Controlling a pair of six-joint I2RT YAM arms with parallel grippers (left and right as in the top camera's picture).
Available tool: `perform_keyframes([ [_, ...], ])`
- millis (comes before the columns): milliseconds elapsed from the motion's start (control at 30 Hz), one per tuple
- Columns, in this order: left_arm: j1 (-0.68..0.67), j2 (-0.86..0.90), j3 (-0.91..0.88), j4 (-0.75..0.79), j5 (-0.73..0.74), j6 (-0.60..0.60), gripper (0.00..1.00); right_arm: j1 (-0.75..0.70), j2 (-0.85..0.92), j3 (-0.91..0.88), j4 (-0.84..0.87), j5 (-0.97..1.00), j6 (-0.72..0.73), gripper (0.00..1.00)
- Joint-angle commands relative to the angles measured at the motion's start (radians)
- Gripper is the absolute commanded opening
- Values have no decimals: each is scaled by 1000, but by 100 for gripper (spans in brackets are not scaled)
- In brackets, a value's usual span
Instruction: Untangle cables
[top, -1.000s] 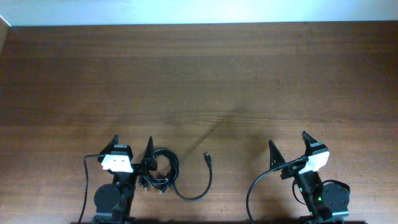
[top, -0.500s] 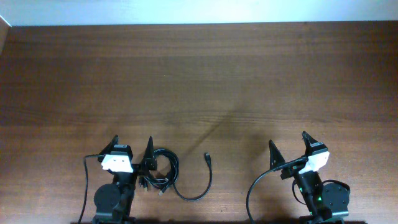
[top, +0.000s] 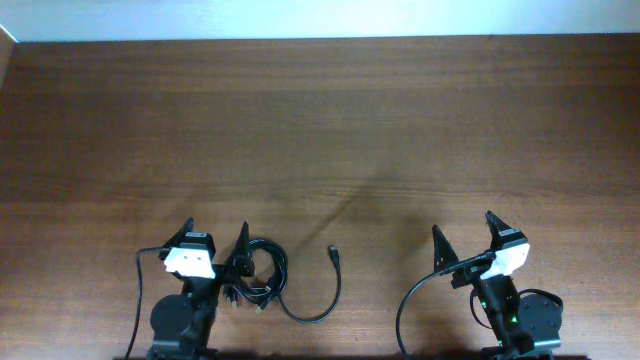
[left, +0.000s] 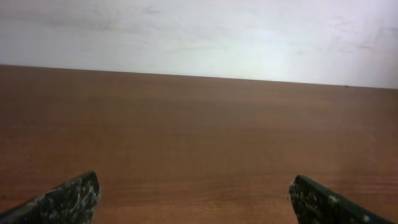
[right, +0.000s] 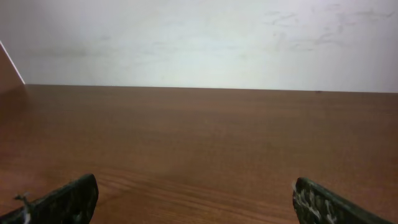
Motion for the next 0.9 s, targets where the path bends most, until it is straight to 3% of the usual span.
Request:
perform_keyframes([
  [0,5,2,105,-113,65,10,99,-6,-2,-9,-3,12,1,99],
  [67,5,2,150,-189,64,43,99,-6,-2,-9,-3,13,1,99],
  [400,5,12,188,-253,85,92,98,-6,-2,-9,-3,13,1,99],
  [500,5,49,198,-260,239,92,99,-6,-2,-9,-3,12,1,99],
  [700,5,214,341,-333,292,90,99,-6,-2,-9,-3,12,1,99],
  [867,5,442,554,-522,274,180,99,-6,-2,-9,-3,12,1,99],
])
